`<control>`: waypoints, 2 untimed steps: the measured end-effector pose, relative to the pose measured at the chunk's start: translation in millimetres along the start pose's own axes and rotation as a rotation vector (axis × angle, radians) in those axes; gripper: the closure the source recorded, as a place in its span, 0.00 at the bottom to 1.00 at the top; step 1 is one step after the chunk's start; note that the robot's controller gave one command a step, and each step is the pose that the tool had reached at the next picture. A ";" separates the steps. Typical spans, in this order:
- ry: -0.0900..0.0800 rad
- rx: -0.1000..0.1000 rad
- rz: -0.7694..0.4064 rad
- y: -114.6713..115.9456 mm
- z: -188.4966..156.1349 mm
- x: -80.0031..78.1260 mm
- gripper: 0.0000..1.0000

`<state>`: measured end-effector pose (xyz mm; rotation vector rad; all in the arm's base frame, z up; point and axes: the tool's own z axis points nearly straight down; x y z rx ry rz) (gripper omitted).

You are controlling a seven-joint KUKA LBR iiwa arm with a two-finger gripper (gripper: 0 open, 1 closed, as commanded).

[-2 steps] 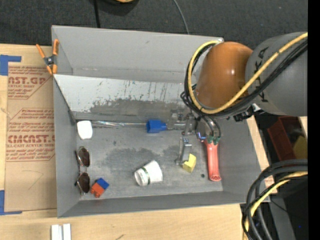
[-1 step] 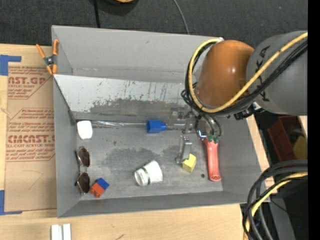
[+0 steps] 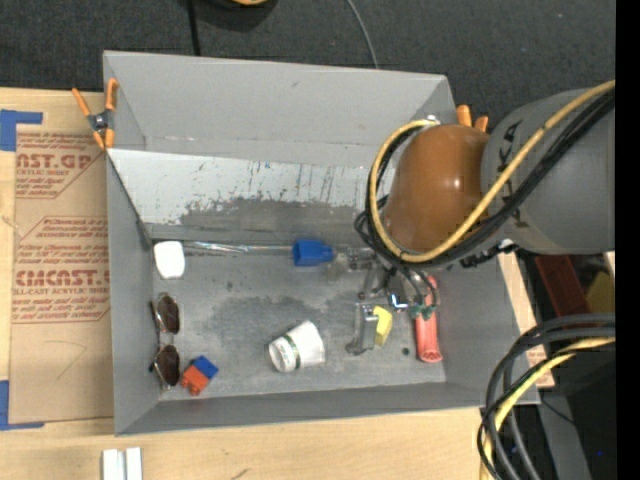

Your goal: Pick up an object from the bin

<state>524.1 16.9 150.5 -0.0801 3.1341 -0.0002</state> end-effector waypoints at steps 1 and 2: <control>0.003 -0.001 -0.025 23.0 49.6 -7.3 0.00; 0.006 -0.002 -0.109 36.7 78.5 5.1 0.00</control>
Offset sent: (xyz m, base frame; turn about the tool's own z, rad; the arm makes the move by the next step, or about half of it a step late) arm -0.0364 0.0428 -0.0805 -0.2113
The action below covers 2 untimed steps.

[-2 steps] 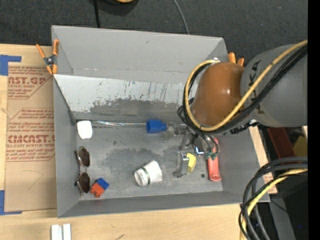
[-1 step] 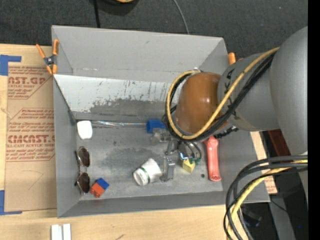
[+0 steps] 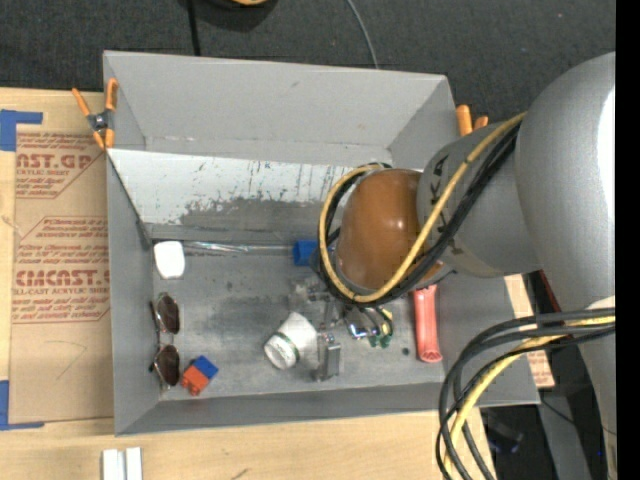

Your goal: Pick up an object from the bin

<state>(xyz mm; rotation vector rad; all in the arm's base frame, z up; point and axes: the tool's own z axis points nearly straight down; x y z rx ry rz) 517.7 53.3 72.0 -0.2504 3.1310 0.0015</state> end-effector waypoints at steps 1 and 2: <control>-0.002 0.000 -0.149 28.5 2.5 7.5 1.00; -0.002 0.000 -0.149 28.5 2.5 7.5 1.00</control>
Offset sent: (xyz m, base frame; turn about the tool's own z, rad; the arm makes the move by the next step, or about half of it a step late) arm 0.0000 0.0000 0.0000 0.0000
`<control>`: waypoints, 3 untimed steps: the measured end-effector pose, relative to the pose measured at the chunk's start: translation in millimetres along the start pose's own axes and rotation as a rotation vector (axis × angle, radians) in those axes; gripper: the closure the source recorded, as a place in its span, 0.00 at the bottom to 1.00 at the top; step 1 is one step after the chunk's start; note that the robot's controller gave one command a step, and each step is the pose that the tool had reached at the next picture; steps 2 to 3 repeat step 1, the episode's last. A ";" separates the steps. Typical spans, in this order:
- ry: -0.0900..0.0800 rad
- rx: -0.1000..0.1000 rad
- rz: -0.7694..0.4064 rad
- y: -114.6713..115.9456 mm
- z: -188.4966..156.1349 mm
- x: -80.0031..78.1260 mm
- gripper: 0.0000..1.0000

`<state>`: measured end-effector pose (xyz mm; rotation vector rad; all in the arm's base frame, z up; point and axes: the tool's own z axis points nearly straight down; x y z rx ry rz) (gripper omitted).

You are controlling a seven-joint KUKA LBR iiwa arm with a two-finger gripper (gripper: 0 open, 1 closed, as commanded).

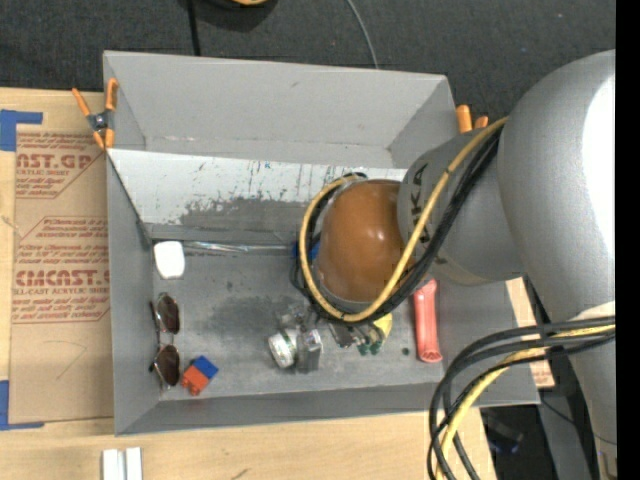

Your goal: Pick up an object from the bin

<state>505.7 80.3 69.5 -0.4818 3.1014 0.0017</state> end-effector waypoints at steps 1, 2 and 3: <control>0.000 0.000 -0.009 -9.5 -197.9 -3.8 1.00; 0.000 0.000 -0.009 -9.5 -197.9 -3.8 1.00; 0.000 0.000 -0.009 -9.5 -197.9 -3.8 1.00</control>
Offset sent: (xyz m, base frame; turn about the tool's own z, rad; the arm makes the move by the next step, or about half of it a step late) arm 0.0000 0.0000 0.0000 0.0000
